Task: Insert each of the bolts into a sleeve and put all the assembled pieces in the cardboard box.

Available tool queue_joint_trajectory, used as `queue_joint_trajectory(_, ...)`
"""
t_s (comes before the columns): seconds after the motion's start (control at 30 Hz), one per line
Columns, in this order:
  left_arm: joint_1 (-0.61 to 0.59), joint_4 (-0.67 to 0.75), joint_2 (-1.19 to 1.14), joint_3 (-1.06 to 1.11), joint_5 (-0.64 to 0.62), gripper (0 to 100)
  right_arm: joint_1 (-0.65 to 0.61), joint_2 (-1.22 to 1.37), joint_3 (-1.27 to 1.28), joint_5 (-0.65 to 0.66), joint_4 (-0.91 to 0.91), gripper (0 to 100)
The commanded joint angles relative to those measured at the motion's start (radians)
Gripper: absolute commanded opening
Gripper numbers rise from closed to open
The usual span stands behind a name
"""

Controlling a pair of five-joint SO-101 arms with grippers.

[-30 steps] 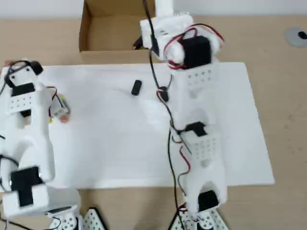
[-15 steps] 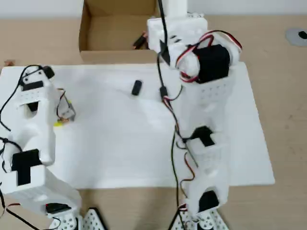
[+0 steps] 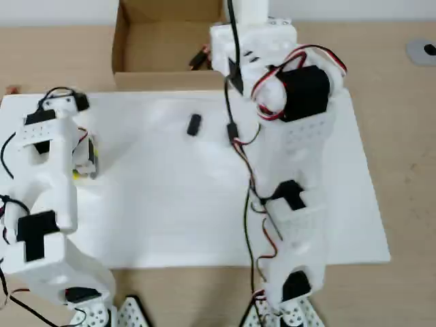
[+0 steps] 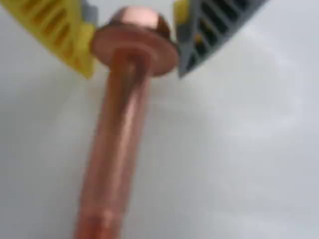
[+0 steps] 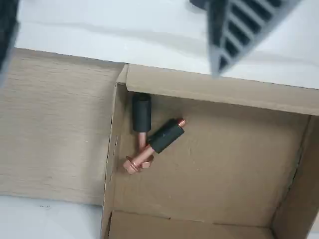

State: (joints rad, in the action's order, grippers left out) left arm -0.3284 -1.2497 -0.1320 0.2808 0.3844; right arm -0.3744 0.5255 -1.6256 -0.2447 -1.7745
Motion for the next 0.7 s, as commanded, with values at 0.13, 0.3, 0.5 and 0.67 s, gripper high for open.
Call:
queue_joint_trajectory(0.13,-0.011,-0.078,0.232,-0.06,0.526,1,0.019,-0.065,-0.041,-0.009,-0.014,30.3)
queue_joint_trajectory(0.3,-0.009,-0.091,0.321,-0.058,0.706,1,0.022,-0.065,-0.041,-0.009,-0.014,30.3)
queue_joint_trajectory(0.5,-0.032,-0.132,0.343,-0.058,0.893,1,0.024,-0.064,-0.041,-0.009,-0.014,30.3)
queue_joint_trajectory(0.67,-0.104,-0.11,0.34,-0.012,1.06,1,0.024,-0.061,-0.041,-0.009,-0.014,30.3)
